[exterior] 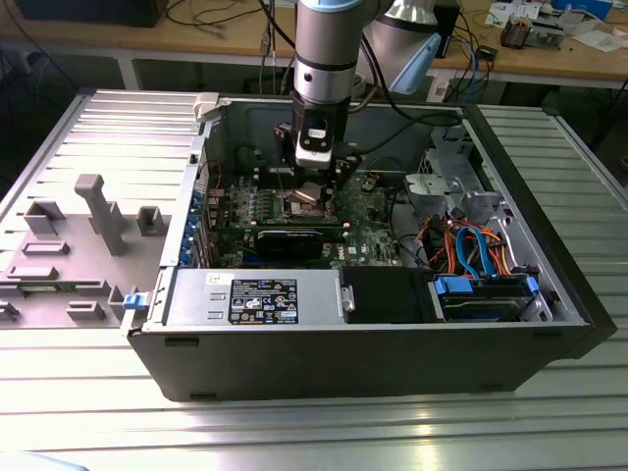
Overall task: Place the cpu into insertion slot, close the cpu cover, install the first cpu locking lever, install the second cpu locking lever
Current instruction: 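Place the cpu into insertion slot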
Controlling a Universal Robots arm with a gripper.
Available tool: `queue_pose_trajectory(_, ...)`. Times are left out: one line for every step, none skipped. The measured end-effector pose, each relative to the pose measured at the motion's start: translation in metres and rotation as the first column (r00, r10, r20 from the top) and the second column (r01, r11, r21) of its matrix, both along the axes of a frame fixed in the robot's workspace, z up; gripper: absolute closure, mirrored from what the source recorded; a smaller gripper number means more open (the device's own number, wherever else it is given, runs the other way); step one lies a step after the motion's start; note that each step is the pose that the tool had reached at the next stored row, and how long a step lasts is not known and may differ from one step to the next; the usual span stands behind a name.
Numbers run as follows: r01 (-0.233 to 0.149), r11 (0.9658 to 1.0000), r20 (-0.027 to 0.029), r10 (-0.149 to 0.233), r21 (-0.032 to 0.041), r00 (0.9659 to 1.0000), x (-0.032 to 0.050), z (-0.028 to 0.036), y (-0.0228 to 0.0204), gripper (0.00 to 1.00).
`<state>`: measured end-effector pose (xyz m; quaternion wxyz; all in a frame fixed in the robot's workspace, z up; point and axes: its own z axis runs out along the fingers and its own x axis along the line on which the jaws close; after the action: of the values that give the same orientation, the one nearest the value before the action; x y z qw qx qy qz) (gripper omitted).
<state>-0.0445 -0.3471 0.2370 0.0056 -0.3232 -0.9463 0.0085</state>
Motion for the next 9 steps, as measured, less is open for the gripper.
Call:
queue_pose_trajectory(0.002,1.0000,0.0000,-0.002,0.0001,1.0000,0.0000,0.0000,0.0000,0.45)
queue_pose_trajectory(0.004,1.0000,0.0000,-0.004,0.0001,1.0000,0.0000,0.0000,0.0000,0.45)
queue_pose_trajectory(0.004,1.0000,0.0001,-0.004,0.0001,1.0000,0.0000,0.0001,0.0000,0.45)
queue_pose_trajectory(0.005,1.0000,0.0001,-0.005,0.0002,1.0000,0.0000,0.0002,0.0000,0.45)
queue_pose_trajectory(0.006,1.0000,0.0000,-0.006,0.0001,1.0000,0.0000,0.0005,0.0000,0.45)
queue_pose_trajectory(0.007,1.0000,0.0000,-0.007,0.0000,1.0000,0.0000,0.0007,0.0000,0.45)
queue_pose_trajectory(0.008,1.0000,0.0001,-0.008,0.0002,1.0000,0.0000,0.0008,0.0000,0.45)
queue_pose_trajectory(0.008,1.0000,0.0001,-0.008,0.0002,1.0000,0.0000,0.0008,0.0000,0.45)
queue_pose_trajectory(0.009,1.0000,0.0001,-0.009,0.0002,1.0000,0.0000,0.0009,0.0000,0.45)
